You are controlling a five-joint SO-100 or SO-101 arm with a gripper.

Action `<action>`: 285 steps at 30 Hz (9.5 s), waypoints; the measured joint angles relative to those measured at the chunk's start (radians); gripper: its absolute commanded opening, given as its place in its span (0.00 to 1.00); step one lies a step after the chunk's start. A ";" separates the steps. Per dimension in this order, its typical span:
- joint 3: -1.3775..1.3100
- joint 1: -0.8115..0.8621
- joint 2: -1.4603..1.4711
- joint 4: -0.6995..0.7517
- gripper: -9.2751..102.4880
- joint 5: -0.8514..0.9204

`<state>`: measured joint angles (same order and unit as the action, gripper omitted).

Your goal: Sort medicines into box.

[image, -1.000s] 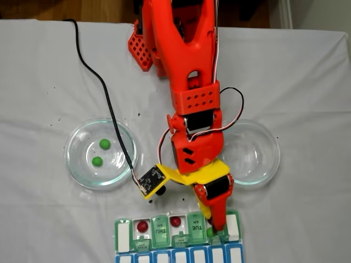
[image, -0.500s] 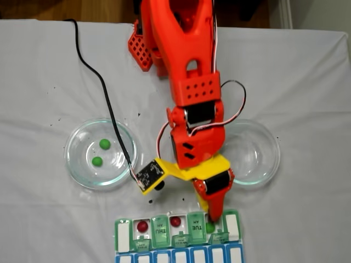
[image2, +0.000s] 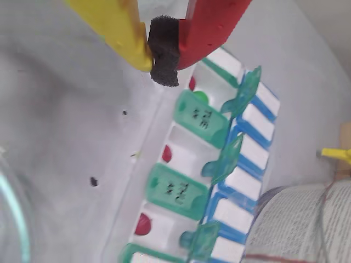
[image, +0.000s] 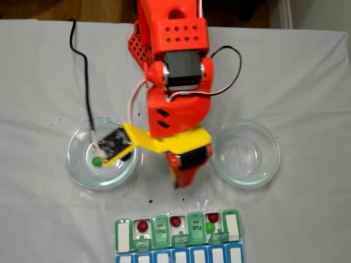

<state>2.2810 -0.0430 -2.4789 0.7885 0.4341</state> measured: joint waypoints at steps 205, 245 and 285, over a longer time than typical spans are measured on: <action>-0.006 0.417 0.164 0.078 0.08 0.578; 0.040 0.009 0.242 -0.353 0.08 -0.008; 0.040 0.003 0.425 -0.657 0.08 -0.020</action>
<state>2.3209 -0.0399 -2.0540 0.1319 0.4142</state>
